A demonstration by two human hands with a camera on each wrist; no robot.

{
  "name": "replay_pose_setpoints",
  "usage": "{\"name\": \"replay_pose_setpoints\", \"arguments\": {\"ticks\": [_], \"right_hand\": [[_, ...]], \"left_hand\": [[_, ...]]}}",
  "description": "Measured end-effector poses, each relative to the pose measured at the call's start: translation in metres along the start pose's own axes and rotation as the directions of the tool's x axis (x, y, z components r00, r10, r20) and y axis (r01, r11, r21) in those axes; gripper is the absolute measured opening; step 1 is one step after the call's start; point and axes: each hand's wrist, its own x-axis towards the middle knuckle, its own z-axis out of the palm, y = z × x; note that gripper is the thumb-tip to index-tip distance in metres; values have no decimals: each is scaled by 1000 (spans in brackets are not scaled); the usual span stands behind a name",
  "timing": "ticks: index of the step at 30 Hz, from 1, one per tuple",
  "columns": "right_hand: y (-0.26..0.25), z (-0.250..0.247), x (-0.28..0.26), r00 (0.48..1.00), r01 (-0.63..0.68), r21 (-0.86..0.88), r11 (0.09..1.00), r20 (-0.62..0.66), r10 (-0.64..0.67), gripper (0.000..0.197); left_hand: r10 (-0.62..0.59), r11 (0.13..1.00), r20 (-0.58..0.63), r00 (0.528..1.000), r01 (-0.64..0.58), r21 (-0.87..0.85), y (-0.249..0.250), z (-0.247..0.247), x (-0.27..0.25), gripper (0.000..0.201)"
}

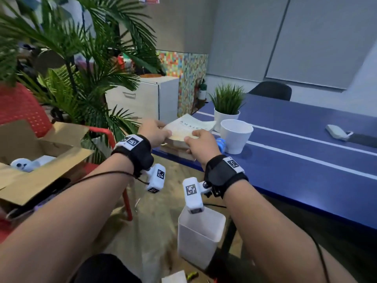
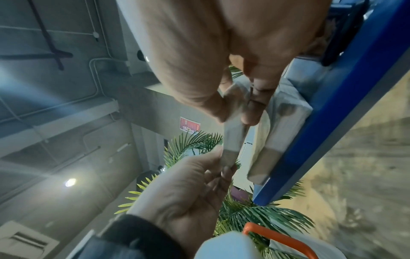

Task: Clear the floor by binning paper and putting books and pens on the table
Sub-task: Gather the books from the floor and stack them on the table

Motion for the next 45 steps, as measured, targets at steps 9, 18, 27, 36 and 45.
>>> {"name": "replay_pose_setpoints", "arguments": {"ticks": [9,18,27,36,45], "right_hand": [[9,-7,-40,985,136,-333,933,-57,-164,51],[23,-2,-53,958,271,-654,706,111,-265,45],[25,-4,-52,948,284,-648,706,78,-310,38],[32,-3,-53,943,292,-637,714,68,-325,43],[72,-5,-84,845,449,-541,711,0,-534,19]], "left_hand": [[145,956,7,989,-142,257,-24,9,-12,35],[270,882,-2,963,-247,403,-36,8,-19,39],[283,873,-16,959,-250,418,-38,13,-15,38],[280,869,-16,960,-247,429,-38,14,-13,41],[406,857,-263,875,-265,442,-37,28,-72,40]]}}
